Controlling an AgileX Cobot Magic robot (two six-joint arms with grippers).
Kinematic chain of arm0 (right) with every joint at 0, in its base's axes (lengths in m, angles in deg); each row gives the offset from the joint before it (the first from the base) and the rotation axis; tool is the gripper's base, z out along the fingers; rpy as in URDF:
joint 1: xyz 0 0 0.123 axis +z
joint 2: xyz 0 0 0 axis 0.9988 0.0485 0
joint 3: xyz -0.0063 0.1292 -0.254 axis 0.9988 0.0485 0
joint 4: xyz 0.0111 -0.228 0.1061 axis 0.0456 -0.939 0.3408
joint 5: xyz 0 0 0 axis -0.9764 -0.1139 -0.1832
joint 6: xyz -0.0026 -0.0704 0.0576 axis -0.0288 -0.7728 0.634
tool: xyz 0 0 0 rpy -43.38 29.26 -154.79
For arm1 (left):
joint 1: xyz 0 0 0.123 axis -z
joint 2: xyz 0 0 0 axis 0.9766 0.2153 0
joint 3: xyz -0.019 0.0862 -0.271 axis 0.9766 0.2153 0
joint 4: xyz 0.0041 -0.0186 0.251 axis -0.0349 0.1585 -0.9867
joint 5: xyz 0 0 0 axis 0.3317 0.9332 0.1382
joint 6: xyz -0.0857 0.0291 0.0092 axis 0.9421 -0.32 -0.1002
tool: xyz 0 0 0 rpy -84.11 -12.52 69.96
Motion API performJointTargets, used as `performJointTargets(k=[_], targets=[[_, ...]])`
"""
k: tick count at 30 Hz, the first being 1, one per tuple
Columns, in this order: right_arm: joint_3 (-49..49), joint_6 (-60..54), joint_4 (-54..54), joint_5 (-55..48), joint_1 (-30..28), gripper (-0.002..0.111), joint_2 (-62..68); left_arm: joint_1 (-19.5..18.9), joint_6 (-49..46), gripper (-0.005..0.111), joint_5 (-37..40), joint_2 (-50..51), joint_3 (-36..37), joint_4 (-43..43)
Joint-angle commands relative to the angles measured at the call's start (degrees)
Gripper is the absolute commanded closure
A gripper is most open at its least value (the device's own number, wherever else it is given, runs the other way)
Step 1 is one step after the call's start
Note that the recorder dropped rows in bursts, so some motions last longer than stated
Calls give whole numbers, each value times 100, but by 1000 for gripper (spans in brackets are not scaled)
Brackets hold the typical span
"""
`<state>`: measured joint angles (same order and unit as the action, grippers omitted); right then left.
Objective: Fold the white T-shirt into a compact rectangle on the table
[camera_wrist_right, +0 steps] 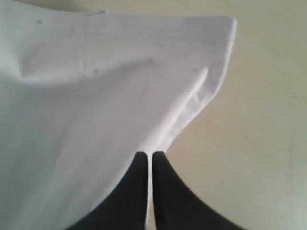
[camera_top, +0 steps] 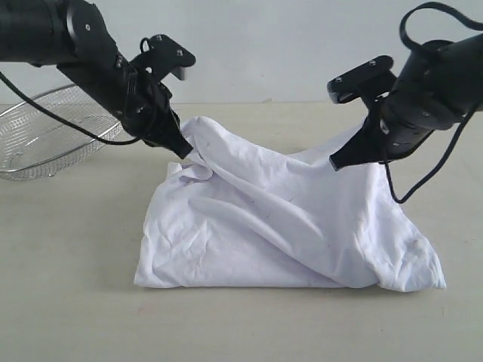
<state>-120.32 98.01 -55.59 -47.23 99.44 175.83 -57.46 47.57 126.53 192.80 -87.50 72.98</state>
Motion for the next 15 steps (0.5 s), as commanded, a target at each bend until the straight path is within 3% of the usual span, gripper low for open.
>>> performJointTargets(k=[1, 9, 15], targets=[[-28, -633, 532, 127, -460, 109, -34, 59, -271, 102, 405, -101, 513, 781], [-28, -2533, 2963, 189, -508, 109, 99, 59, -441, 102, -147, 53, 1432, 1025], [-28, -2590, 3226, -119, -486, 109, 594, 59, -467, 102, -385, 355, 1501, 1222]])
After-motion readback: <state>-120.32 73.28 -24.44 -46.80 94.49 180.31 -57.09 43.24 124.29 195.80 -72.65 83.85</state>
